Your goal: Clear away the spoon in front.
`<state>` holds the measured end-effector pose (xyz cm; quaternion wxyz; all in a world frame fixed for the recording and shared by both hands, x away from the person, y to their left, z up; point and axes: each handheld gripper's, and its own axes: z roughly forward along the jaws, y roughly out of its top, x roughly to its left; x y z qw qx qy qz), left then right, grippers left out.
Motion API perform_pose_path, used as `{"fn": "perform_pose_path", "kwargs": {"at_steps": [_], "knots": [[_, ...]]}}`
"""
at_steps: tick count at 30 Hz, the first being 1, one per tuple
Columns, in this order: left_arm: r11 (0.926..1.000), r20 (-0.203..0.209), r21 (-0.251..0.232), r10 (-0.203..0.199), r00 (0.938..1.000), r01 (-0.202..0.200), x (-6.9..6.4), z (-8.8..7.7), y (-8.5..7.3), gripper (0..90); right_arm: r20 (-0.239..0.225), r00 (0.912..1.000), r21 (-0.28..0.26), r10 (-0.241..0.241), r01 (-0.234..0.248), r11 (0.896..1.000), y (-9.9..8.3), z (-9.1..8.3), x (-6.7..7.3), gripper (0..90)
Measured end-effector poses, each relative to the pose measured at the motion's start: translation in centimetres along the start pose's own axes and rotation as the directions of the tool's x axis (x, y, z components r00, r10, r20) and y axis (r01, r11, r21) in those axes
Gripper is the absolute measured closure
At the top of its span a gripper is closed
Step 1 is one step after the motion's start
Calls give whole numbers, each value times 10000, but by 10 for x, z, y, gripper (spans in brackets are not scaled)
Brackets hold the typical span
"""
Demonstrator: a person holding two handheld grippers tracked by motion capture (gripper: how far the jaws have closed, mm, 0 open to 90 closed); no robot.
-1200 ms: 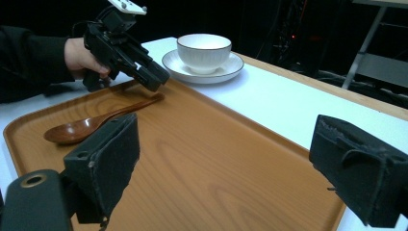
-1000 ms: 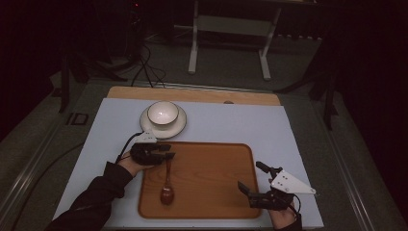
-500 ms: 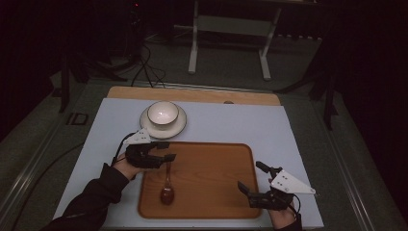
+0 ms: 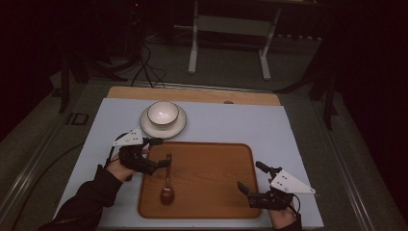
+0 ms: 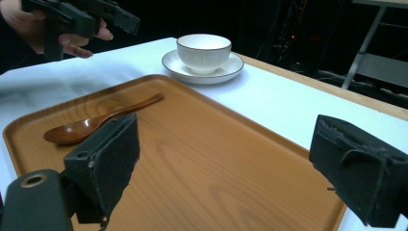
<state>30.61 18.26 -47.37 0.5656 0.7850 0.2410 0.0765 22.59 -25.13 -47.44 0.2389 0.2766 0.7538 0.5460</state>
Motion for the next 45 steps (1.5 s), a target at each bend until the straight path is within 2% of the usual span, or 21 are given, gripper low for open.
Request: {"fn": "perform_pose_path", "kwargs": {"at_steps": [9, 13, 17, 22, 31, 39, 45], "knots": [[9999, -107, -52, -90, 9999, 90, -10, -18, -2, 61, -23, 10000, 25, -36, 36, 10000, 0, 1, 1, 104], [9999, -294, -134, -80, 9995, 76, -16, -26, -7, 61, -34, 10000, 43, -42, 42, 10000, 0, 1, 1, 104], [10000, -273, -57, -67, 9996, 66, -19, -31, -14, 61, -73, 10000, 55, -40, 40, 10000, 0, 2, 1, 104], [9999, -290, 134, -46, 9996, 50, -25, -34, -23, 61, -74, 9999, 82, -70, 71, 9999, 0, 2, 1, 104], [9999, -427, 100, -132, 9990, 137, -31, -41, -35, 62, -80, 9999, 93, -88, 88, 9999, 0, 2, 1, 104], [9996, -646, -154, -231, 9976, 221, -30, -45, -44, 62, -105, 9999, 104, -108, 109, 9999, 0, 3, 1, 104], [9999, -873, 11, -120, 9961, 122, -30, -44, -53, 62, -139, 9998, 176, -115, 118, 9998, -2, 4, 0, 104]]}}
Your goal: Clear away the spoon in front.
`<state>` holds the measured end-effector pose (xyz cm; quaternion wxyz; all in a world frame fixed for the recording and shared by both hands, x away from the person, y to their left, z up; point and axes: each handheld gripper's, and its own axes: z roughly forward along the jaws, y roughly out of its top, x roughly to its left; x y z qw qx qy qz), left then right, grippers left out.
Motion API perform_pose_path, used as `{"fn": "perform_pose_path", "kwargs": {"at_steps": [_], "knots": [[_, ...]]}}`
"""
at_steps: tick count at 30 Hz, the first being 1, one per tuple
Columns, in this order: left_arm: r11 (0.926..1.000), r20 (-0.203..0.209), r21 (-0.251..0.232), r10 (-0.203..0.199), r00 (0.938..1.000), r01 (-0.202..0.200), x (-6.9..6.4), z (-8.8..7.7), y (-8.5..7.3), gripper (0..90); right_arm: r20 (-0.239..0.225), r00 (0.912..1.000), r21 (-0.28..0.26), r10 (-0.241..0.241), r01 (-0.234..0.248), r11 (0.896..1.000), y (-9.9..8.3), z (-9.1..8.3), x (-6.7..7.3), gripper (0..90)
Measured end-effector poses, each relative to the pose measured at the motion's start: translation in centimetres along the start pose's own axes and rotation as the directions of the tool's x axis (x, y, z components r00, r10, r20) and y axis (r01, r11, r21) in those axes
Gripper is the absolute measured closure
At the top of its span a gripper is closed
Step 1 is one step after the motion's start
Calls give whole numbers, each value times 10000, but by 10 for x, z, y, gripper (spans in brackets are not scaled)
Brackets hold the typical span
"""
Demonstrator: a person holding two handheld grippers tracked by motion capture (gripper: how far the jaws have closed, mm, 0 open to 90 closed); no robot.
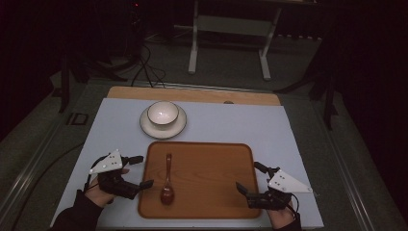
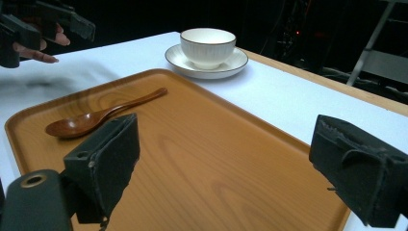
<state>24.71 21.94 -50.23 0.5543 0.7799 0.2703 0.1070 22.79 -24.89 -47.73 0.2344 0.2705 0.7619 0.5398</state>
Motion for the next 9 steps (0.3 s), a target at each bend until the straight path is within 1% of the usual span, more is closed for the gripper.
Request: {"fn": "perform_pose_path", "kwargs": {"at_steps": [3, 9], "knots": [[9999, -64, 87, 51, 10000, -50, 0, 0, -4, 62, -70, 9999, 49, 97, -96, 9999, -1, 1, -1, 104], [9999, -69, 122, -38, 10000, 39, 1, -1, -7, 62, -192, 9995, 107, 262, -260, 9996, -2, 2, -3, 104]]}}
